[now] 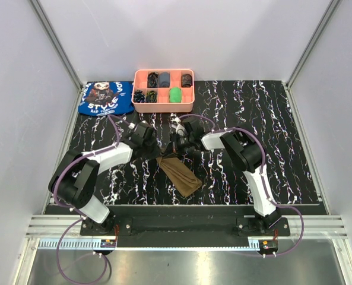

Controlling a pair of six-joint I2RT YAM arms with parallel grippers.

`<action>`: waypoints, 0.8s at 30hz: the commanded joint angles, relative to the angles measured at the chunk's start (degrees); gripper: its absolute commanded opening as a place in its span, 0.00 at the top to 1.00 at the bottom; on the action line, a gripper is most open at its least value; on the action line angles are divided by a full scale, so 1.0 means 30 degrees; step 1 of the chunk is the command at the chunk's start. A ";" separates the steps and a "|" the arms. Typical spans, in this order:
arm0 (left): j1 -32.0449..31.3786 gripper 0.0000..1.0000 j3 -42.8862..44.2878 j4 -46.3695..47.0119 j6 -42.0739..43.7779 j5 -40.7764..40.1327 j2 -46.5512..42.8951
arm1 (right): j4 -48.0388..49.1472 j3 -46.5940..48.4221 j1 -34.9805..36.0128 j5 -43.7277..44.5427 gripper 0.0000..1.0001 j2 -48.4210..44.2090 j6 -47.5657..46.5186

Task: Fold the napkin into a case and place the utensils inside
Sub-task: Smooth out the smaller rectangle-folded napkin at the center of the board.

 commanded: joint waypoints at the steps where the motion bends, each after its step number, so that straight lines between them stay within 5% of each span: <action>1: -0.0333 1.00 -0.0966 0.1574 -0.0622 0.0505 0.0063 | 0.0257 -0.1261 -0.0116 0.0381 0.90 -0.2121 0.0383; 7: -0.0333 1.00 -0.1904 0.1721 -0.0623 -0.0345 -0.2716 | 0.0545 -0.1672 -0.0350 0.0208 0.85 -0.2449 0.0705; 10: -0.0333 1.00 -0.2080 0.1721 -0.0622 -0.0258 -0.3424 | 0.2065 -0.2227 -0.0321 -0.0174 0.93 -0.2361 0.1699; 24: -0.0391 1.00 -0.2754 0.2423 -0.0740 0.0328 -0.3015 | 0.3100 -0.2788 0.0382 -0.0643 1.00 -0.2918 0.2933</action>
